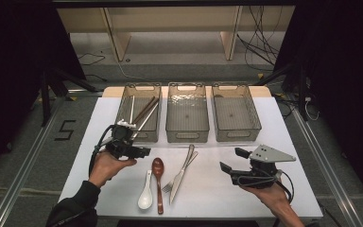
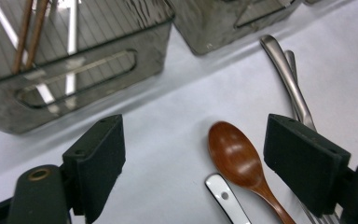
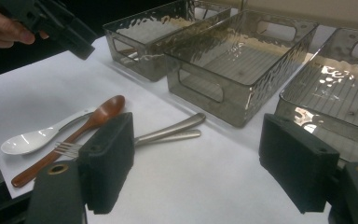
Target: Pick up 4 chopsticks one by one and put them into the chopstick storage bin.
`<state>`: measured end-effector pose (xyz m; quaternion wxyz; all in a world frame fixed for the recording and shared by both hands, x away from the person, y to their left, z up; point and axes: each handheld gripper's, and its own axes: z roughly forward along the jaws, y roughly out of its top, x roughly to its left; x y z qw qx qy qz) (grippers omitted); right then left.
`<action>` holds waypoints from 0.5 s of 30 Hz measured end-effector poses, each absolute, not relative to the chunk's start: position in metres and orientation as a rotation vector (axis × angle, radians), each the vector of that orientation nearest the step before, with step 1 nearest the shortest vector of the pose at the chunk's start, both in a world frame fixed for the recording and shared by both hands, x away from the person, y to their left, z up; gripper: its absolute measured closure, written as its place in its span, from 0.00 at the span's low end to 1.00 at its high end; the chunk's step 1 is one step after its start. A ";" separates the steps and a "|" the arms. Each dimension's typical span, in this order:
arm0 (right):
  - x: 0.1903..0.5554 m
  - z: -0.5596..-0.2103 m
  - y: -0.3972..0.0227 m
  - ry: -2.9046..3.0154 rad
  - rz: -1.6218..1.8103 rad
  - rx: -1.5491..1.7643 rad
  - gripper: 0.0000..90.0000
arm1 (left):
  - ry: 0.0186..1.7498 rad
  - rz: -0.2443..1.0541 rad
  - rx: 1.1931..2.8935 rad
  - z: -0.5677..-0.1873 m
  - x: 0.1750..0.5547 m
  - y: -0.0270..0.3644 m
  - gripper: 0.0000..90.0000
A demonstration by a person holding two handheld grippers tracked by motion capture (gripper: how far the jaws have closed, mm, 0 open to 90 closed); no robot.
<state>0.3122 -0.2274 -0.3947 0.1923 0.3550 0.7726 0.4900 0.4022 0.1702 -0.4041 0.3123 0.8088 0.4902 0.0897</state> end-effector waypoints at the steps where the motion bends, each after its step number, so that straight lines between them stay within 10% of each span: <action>1: 0.312 -0.395 -0.227 2.167 1.376 0.997 0.31 | 1.294 0.233 2.142 -0.405 0.400 0.169 0.22; 15: 0.313 -0.395 -0.228 2.162 1.387 0.996 0.31 | 1.314 0.178 2.223 -0.421 0.374 0.158 0.20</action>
